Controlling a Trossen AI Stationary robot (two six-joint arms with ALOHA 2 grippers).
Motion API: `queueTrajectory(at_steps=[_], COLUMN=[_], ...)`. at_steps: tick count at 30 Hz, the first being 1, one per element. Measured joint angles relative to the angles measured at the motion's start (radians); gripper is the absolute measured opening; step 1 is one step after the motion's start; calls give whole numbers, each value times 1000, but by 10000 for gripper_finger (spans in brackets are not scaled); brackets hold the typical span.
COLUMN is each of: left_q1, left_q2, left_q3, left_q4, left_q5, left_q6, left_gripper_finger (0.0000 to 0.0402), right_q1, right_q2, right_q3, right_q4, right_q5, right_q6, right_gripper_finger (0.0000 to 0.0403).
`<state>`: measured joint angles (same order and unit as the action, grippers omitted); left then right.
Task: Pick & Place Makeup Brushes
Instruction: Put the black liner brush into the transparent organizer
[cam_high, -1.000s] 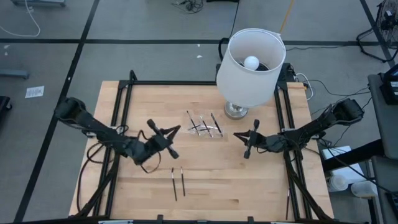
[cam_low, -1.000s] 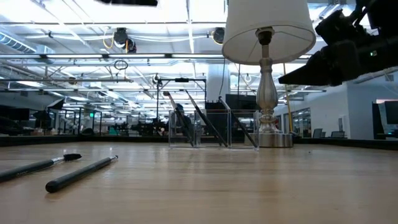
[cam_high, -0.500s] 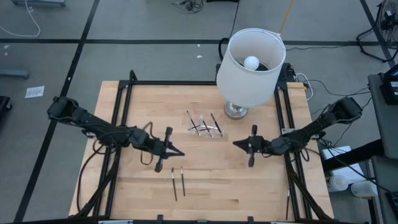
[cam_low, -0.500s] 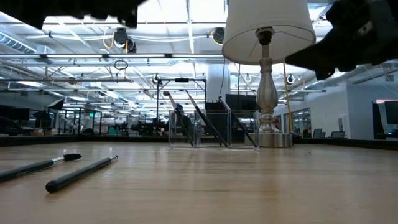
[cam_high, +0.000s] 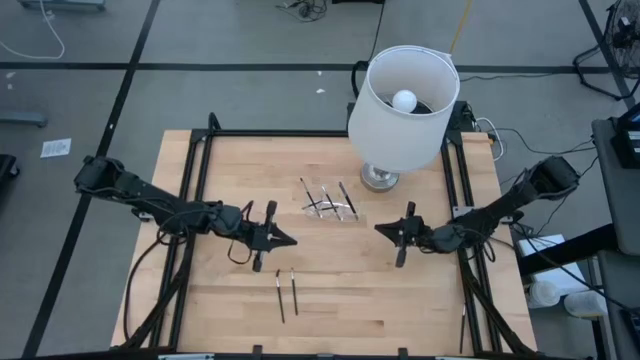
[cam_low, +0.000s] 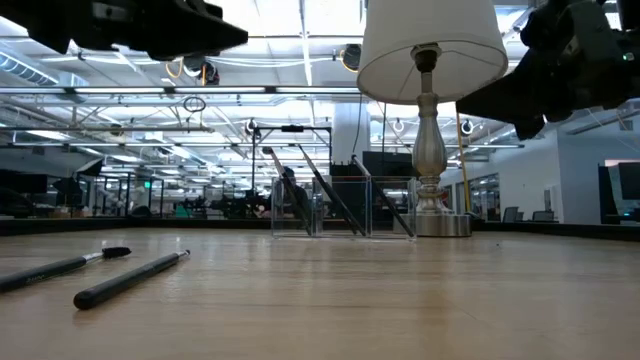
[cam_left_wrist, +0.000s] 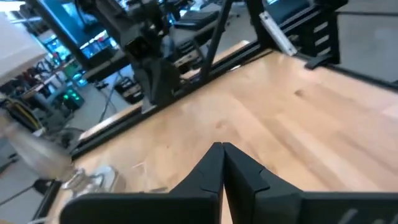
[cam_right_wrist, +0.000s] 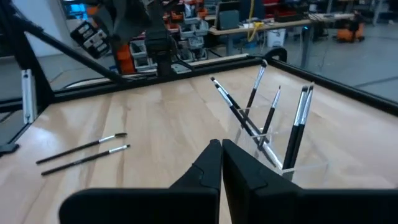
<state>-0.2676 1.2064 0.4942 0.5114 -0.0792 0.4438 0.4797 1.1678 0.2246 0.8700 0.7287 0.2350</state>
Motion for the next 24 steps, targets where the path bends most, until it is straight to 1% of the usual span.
queueTrajectory(at_steps=[4, 9, 10, 14, 16, 17, 19, 21, 24], left_q1=[31, 41, 40, 33, 29, 29, 28, 17, -12], left_q2=[1, 1, 1, -16, -21, -26, -30, -30, -29], left_q3=[0, 0, 0, 0, 0, 0, 1, 11, 36], left_q4=[-37, -70, -66, -73, -75, -96, -123, -158, -216], left_q5=[2, 32, 37, 36, 45, 70, 162, 226, 229], left_q6=[-7, 2, 7, 30, 20, 6, -23, -34, -48], left_gripper_finger=[5, 17, 16, 4, 6, 9, 11, 8, 5], right_q1=[14, 14, 14, 2, -2, -3, -5, -5, -5], right_q2=[87, 203, 225, 314, 355, 374, 400, 411, 408], right_q3=[42, 135, 158, 263, 315, 340, 380, 406, 414], right_q4=[-1, -11, -24, -109, -153, -171, -201, -221, -201], right_q5=[79, 78, 74, -29, -57, -65, -77, -77, -78], right_q6=[48, 60, 60, 57, 44, 31, 10, 2, -29], right_gripper_finger=[0, 0, 0, 0, 0, 0, 0, 0, 0])
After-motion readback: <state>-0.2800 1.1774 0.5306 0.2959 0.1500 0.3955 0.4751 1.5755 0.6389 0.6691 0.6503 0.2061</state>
